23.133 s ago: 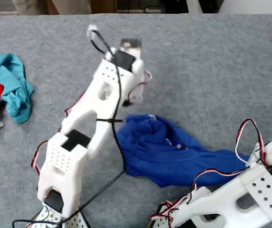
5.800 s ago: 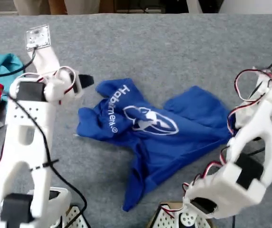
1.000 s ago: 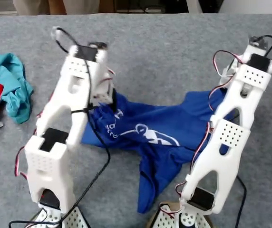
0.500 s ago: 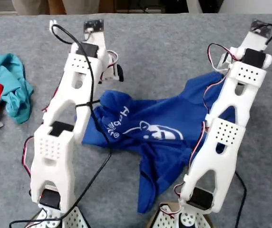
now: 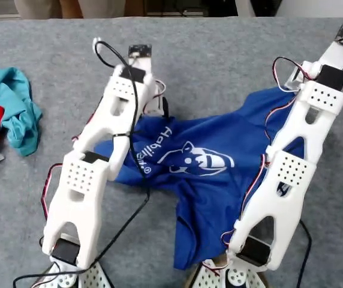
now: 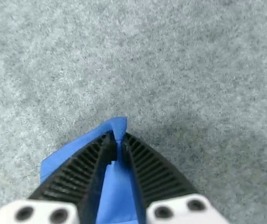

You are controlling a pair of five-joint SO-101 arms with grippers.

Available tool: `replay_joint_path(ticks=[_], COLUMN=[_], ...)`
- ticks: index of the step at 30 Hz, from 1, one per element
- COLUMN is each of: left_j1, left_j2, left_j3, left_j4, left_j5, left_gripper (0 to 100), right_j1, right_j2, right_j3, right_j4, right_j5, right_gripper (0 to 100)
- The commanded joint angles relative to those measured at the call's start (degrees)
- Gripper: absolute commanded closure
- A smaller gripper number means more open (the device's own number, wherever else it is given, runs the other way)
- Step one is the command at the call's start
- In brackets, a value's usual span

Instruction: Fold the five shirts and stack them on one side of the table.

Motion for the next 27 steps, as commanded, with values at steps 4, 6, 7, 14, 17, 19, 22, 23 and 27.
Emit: replay_joint_path(ticks=[4,6,7,14,17,19,22,23,27], left_j1=[-2.6,-3.0,-3.4,-4.7,-4.8,-4.8,-4.9,-4.9,-4.5], left_j2=[-0.3,-0.2,0.0,7.1,9.5,10.6,11.9,12.2,12.4], left_j3=[-12.8,-12.7,-12.3,-11.4,-11.5,-11.5,-11.5,-11.5,-11.5], left_j4=[12.2,13.0,12.8,11.5,11.1,11.1,11.1,11.0,9.2], left_j5=[-7.5,-8.5,-8.4,-7.9,-7.9,-7.9,-7.9,-7.9,-7.9], left_gripper=[74,74,74,74,74,74,74,74,78], right_j1=[0.6,0.6,0.6,0.6,0.5,0.5,0.5,0.5,0.5], right_j2=[-3.1,-3.0,-3.0,-2.9,-2.9,-2.9,-2.8,-2.8,-2.8], right_j3=[-2.5,-2.5,-2.5,-2.5,-2.5,-2.5,-2.4,-2.4,-2.4], right_j4=[-1.1,-1.1,-1.1,-1.1,-1.1,-1.1,-1.1,-1.2,-1.2], right_j5=[-0.2,-0.2,-0.2,-0.2,-0.3,-0.4,-0.4,-0.4,-0.4], right_gripper=[99.2,99.2,99.2,99.2,99.2,99.2,99.2,99.2,99.2])
